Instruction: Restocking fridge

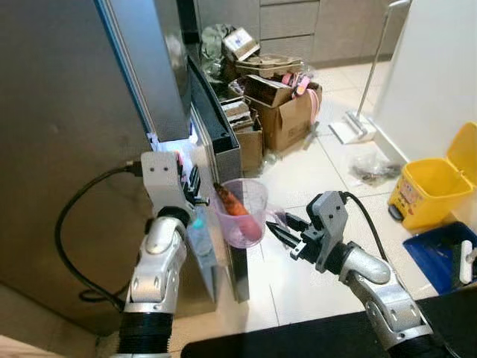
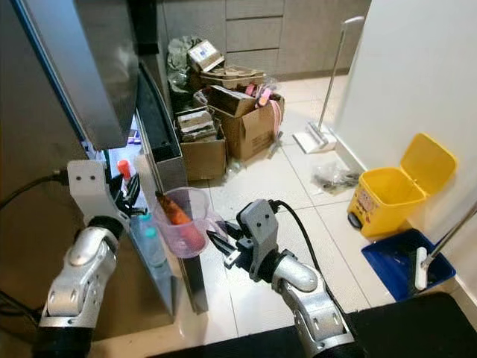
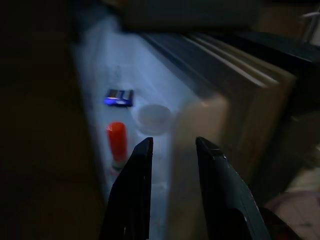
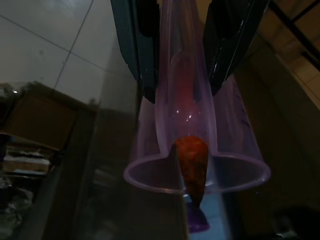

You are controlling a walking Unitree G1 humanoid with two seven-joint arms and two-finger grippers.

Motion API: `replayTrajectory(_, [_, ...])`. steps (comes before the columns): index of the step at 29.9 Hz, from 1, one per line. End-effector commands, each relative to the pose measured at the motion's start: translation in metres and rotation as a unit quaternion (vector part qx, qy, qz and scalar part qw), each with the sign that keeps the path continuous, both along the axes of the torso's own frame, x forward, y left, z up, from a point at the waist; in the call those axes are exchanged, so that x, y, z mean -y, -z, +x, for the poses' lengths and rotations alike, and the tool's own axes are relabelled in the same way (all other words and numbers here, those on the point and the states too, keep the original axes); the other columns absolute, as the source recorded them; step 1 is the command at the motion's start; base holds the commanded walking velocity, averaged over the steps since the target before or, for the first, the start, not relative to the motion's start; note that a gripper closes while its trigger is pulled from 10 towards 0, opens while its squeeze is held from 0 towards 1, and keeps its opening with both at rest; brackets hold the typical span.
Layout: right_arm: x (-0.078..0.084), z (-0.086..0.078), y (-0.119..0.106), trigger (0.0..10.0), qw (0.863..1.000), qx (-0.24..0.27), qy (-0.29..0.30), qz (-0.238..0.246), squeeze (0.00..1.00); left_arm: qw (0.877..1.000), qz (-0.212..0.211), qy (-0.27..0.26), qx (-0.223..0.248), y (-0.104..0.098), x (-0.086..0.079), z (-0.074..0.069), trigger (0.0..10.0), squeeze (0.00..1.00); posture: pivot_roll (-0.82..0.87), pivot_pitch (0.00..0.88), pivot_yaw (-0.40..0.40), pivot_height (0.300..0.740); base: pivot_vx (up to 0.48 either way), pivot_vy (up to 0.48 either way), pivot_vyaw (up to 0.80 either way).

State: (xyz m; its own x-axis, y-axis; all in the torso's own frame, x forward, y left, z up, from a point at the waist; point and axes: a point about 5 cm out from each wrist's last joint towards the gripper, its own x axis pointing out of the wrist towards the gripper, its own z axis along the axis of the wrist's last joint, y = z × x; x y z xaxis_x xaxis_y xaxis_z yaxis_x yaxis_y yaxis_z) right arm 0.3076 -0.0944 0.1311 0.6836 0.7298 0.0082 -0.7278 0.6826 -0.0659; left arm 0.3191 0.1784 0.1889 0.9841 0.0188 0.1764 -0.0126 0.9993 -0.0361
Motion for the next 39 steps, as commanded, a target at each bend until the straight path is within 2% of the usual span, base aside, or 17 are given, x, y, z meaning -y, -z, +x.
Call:
replayTrajectory(1, [-0.003, 0.005, -0.001, 10.0, 1.000, 0.008, 0.002, 0.005, 0.00, 0.999, 0.013, -0.022, 0.028, -0.011, -0.015, -0.006, 10.0, 0.00, -0.03, 0.134, 0.026, 0.740, 0.000, 0.000, 0.00])
replayTrajectory(5, [-0.006, 0.010, 0.000, 10.0, 1.000, 0.006, -0.002, 0.002, 0.00, 0.999, 0.017, -0.028, 0.037, -0.017, -0.022, -0.007, 10.0, 0.00, -0.03, 0.135, 0.026, 0.740, 0.000, 0.000, 0.00])
replayTrajectory(8, [-0.015, 0.017, 0.003, 10.0, 1.000, 0.002, -0.016, -0.008, 0.00, 0.998, 0.025, -0.029, 0.044, -0.024, -0.028, -0.008, 10.0, 0.00, -0.02, 0.135, 0.030, 0.740, 0.000, 0.000, 0.00])
replayTrajectory(14, [-0.020, 0.029, 0.004, 10.0, 1.000, 0.007, -0.006, -0.016, 0.00, 0.998, 0.030, -0.030, 0.047, -0.026, -0.029, -0.007, 10.0, 0.00, -0.01, 0.130, 0.031, 0.740, 0.000, 0.000, 0.00])
replayTrajectory(16, [-0.011, 0.040, -0.001, 10.0, 0.998, 0.032, 0.056, -0.029, 0.00, 0.998, 0.029, -0.029, 0.046, -0.026, -0.028, -0.008, 10.0, 0.00, -0.01, 0.129, 0.031, 0.740, 0.000, 0.000, 0.00])
replayTrajectory(17, [-0.011, 0.040, -0.001, 10.0, 0.998, 0.032, 0.056, -0.029, 0.00, 0.998, 0.029, -0.029, 0.046, -0.026, -0.028, -0.008, 10.0, 0.00, -0.01, 0.129, 0.031, 0.740, 0.000, 0.000, 0.00])
replayTrajectory(18, [-0.006, 0.044, -0.003, 10.0, 0.995, 0.042, 0.086, -0.036, 0.00, 0.998, 0.029, -0.028, 0.045, -0.025, -0.027, -0.009, 10.0, 0.00, -0.01, 0.129, 0.031, 0.740, 0.000, 0.000, 0.00])
replayTrajectory(20, [0.005, 0.050, -0.007, 10.0, 0.990, 0.045, 0.131, -0.024, 0.00, 0.998, 0.029, -0.026, 0.042, -0.023, -0.027, -0.010, 10.0, 0.00, -0.02, 0.129, 0.029, 0.740, 0.000, 0.000, 0.00])
replayTrajectory(21, [0.019, 0.054, -0.009, 10.0, 0.982, 0.049, 0.180, -0.024, 0.00, 0.999, 0.028, -0.024, 0.038, -0.021, -0.027, -0.010, 10.0, 0.00, -0.03, 0.130, 0.029, 0.740, 0.000, 0.000, 0.00])
replayTrajectory(23, [0.023, 0.055, -0.009, 10.0, 0.980, 0.051, 0.193, -0.027, 0.00, 0.999, 0.027, -0.023, 0.037, -0.021, -0.027, -0.009, 10.0, 0.00, -0.03, 0.130, 0.029, 0.740, 0.000, 0.000, 0.00])
replayTrajectory(26, [0.037, 0.059, -0.011, 10.0, 0.967, 0.069, 0.242, -0.035, 0.00, 0.999, 0.028, -0.021, 0.035, -0.020, -0.026, -0.008, 10.0, 0.00, -0.03, 0.130, 0.029, 0.740, 0.000, 0.000, 0.00])
replayTrajectory(31, [0.044, 0.059, -0.011, 10.0, 0.962, 0.077, 0.259, -0.030, 0.00, 0.999, 0.028, -0.017, 0.032, -0.019, -0.023, -0.008, 10.0, 0.00, -0.04, 0.134, 0.030, 0.740, 0.000, 0.000, 0.00])
replayTrajectory(33, [0.046, 0.050, -0.008, 10.0, 0.960, 0.086, 0.266, -0.023, 0.00, 0.999, 0.038, -0.004, 0.012, -0.013, -0.018, -0.007, 10.0, 0.00, -0.04, 0.138, 0.025, 0.740, 0.000, 0.000, 0.00])
replayTrajectory(37, [0.046, 0.049, -0.007, 10.0, 0.959, 0.087, 0.270, -0.023, 0.00, 0.999, 0.041, -0.001, 0.007, -0.012, -0.017, -0.007, 10.0, 0.00, -0.04, 0.138, 0.025, 0.740, 0.000, 0.000, 0.00])
replayTrajectory(39, [0.046, 0.041, -0.001, 10.0, 0.955, 0.091, 0.281, -0.020, 0.00, 0.998, 0.046, 0.030, -0.015, -0.004, -0.008, -0.006, 10.0, 0.00, -0.04, 0.144, 0.024, 0.740, 0.000, 0.000, 0.00])
